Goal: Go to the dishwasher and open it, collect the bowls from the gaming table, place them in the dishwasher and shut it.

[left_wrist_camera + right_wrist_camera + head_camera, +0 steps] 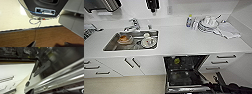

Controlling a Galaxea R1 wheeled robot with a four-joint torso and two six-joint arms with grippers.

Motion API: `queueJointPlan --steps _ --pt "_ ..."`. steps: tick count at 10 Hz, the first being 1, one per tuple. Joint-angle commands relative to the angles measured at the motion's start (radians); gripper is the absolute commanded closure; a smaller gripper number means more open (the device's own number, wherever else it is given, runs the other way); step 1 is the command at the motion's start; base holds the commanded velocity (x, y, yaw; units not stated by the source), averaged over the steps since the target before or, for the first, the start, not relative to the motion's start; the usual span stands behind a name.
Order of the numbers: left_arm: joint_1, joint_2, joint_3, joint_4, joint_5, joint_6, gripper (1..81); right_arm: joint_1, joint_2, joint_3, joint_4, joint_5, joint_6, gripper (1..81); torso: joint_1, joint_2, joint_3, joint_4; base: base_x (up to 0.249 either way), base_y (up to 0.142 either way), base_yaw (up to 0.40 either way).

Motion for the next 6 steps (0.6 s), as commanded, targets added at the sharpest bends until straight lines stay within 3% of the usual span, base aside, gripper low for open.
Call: queueJointPlan --steps 1,6 --pt "0.038 -0.008 -0.001 -0.005 0.060 -0.001 1.0 -0.150 -0.095 -0.008 0.001 -0.098 0.004 1.0 0.064 -0.099 0.000 0.000 0.000 0.000 0.000" --pt "0.031 -0.015 -0.001 -0.005 0.058 0.005 1.0 -0.327 -0.018 -0.138 0.001 -0.099 -0.023 1.0 0.170 -0.271 0.000 0.000 0.000 0.000 0.000"
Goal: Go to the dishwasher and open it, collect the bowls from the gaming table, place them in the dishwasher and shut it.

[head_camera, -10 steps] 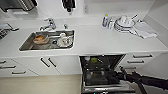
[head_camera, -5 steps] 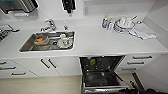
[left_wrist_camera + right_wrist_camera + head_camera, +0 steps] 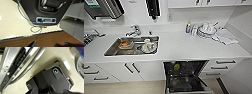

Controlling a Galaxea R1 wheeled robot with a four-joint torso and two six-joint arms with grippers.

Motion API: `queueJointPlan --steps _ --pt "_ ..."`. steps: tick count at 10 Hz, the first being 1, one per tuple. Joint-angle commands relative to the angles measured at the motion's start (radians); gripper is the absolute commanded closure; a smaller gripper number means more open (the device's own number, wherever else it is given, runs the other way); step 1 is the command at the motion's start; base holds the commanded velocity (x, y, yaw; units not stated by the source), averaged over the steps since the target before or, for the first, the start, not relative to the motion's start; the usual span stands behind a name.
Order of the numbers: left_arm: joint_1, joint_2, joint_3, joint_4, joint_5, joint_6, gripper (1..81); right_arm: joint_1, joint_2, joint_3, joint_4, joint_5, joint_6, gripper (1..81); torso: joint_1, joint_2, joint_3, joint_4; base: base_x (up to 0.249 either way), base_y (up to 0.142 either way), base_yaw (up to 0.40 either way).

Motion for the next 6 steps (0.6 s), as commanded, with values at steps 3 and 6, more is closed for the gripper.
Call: queueJointPlan --steps 3,6 --pt "0.031 -0.009 -0.001 -0.003 0.060 0.003 1.0 -0.058 0.063 -0.066 0.031 -0.081 -0.001 1.0 0.106 -0.167 0.000 0.000 0.000 0.000 0.000" --pt "0.025 -0.011 -0.001 -0.003 0.061 0.005 1.0 -0.097 0.132 -0.130 0.047 -0.081 0.025 1.0 0.178 -0.282 0.001 0.000 0.000 0.000 0.000"
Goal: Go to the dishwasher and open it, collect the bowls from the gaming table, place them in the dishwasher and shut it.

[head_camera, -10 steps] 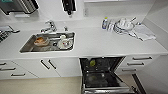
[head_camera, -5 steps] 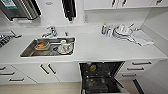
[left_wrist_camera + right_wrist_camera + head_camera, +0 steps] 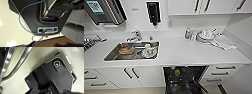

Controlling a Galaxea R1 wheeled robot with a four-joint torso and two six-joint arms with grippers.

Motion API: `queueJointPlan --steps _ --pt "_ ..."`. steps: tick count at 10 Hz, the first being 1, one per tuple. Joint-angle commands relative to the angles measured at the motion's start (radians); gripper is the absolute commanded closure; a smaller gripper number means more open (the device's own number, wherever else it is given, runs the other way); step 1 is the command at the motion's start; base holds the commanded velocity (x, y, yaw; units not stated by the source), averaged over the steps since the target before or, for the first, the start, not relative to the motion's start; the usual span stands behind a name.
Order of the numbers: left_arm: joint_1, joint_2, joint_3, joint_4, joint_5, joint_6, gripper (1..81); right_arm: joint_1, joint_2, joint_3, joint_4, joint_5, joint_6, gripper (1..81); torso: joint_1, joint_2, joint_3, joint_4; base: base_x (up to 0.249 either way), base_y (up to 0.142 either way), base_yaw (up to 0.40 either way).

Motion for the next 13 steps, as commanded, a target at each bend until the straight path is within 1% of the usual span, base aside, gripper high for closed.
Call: queueJointPlan --steps 1,3,4,6,7,8,10,13 --pt "0.021 -0.005 -0.001 -0.003 0.056 0.005 1.0 0.043 0.019 -0.090 0.077 -0.083 0.036 1.0 0.061 -0.094 0.000 0.000 0.000 0.000 0.000" --pt "0.021 -0.005 -0.001 -0.003 0.056 0.005 1.0 0.051 0.051 -0.188 0.210 -0.137 0.036 1.0 0.108 -0.170 0.000 0.000 0.000 0.000 0.000" --pt "0.021 -0.006 -0.001 -0.003 0.056 0.005 1.0 0.057 0.068 -0.237 0.273 -0.152 0.036 1.0 0.129 -0.203 0.000 0.000 0.000 0.000 0.000" --pt "0.021 -0.010 -0.001 -0.001 0.056 0.005 1.0 0.072 0.096 -0.293 0.365 -0.167 0.036 1.0 0.175 -0.276 0.001 0.000 0.000 0.000 0.000" --pt "0.021 -0.011 -0.001 -0.001 0.056 0.003 1.0 0.091 0.100 -0.300 0.414 -0.182 0.036 1.0 0.135 -0.215 0.001 0.000 0.000 0.000 0.000" --pt "0.021 -0.011 -0.001 0.002 0.056 0.005 1.0 0.118 0.102 -0.299 0.438 -0.196 0.036 1.0 0.148 -0.236 0.001 0.000 0.000 0.000 0.000" --pt "0.021 -0.016 -0.001 0.005 0.056 0.003 1.0 0.190 0.108 -0.271 0.468 -0.215 0.035 1.0 0.157 -0.249 0.002 0.000 0.000 0.000 0.000" --pt "0.021 -0.017 -0.001 0.006 0.058 0.005 1.0 0.279 0.110 -0.241 0.475 -0.241 0.035 1.0 0.156 -0.247 0.002 0.000 0.000 0.000 0.000"
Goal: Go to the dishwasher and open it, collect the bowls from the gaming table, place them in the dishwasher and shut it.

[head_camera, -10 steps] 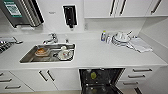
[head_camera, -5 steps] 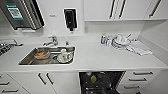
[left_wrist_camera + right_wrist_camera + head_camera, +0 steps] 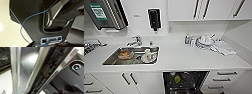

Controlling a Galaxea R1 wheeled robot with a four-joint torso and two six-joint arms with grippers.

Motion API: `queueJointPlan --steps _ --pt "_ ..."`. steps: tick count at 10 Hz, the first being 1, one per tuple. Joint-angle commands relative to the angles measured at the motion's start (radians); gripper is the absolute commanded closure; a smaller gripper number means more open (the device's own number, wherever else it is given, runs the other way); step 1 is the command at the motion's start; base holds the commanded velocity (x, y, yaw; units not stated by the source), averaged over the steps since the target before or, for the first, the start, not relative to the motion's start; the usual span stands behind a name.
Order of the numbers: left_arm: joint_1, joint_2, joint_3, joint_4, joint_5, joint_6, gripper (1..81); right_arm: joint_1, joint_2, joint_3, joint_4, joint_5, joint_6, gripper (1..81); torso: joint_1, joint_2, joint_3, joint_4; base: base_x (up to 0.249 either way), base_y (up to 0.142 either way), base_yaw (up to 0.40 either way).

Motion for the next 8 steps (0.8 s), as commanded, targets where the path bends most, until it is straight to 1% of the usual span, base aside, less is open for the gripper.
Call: queueJointPlan --steps 1,3,5,6,7,8 --pt "0.007 -0.006 0.001 0.006 0.048 0.005 1.0 0.179 -0.028 0.040 0.058 -0.047 0.006 1.0 0.000 0.000 0.000 0.000 0.000 0.000 0.000" --pt "0.007 -0.006 0.001 0.007 0.050 0.005 1.0 0.198 -0.022 0.057 0.060 -0.046 0.006 1.0 0.000 0.000 0.000 0.000 0.000 0.000 0.000" --pt "0.007 -0.006 0.001 0.004 0.050 0.005 1.0 0.175 -0.018 0.029 0.060 -0.047 -0.001 1.0 0.000 0.000 0.000 0.000 0.000 0.000 0.000" --pt "0.007 -0.006 0.001 0.004 0.050 0.005 1.0 0.167 -0.040 0.031 0.060 -0.061 -0.003 1.0 0.000 0.000 0.000 0.000 0.000 0.000 0.000" --pt "0.008 -0.006 0.001 0.004 0.050 0.005 1.0 0.167 -0.079 0.044 0.060 -0.092 -0.003 1.0 0.000 0.000 0.000 0.000 0.000 0.000 0.000" --pt "0.007 -0.004 0.001 0.004 0.050 0.005 1.0 0.169 -0.144 0.084 0.060 -0.096 -0.003 1.0 0.000 0.000 0.000 0.000 0.000 0.000 0.000"
